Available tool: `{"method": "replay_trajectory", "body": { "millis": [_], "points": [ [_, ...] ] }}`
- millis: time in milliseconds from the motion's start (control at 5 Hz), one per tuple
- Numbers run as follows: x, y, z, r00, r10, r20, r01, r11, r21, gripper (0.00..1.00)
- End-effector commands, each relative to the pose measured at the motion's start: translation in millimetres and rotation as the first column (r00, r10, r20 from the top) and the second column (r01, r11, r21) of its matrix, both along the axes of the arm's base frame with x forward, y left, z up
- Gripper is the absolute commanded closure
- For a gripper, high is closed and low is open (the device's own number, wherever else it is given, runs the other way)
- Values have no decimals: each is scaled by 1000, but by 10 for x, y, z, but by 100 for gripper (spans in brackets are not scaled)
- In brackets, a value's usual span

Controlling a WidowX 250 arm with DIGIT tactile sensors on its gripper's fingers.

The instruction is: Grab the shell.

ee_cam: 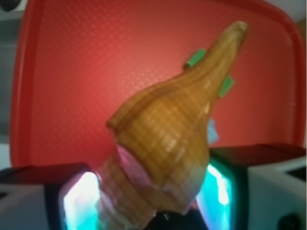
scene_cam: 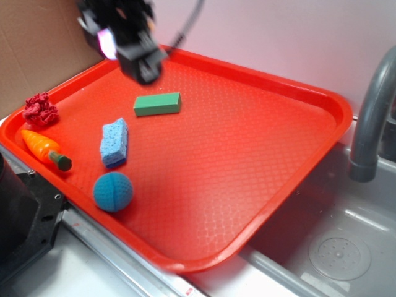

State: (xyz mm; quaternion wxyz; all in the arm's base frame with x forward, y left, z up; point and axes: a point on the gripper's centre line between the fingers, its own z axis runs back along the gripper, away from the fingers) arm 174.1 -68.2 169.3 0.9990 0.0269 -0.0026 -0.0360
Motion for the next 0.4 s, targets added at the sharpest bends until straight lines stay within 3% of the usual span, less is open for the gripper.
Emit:
{"method": "replay_trajectory", "body": {
  "millis": [0, 200],
  "points": [
    [-74, 106, 496, 991, 111, 70, -107, 993, -57, 100],
    [-41, 128, 407, 993, 112, 37, -110, 993, -47, 100]
  ]
}}
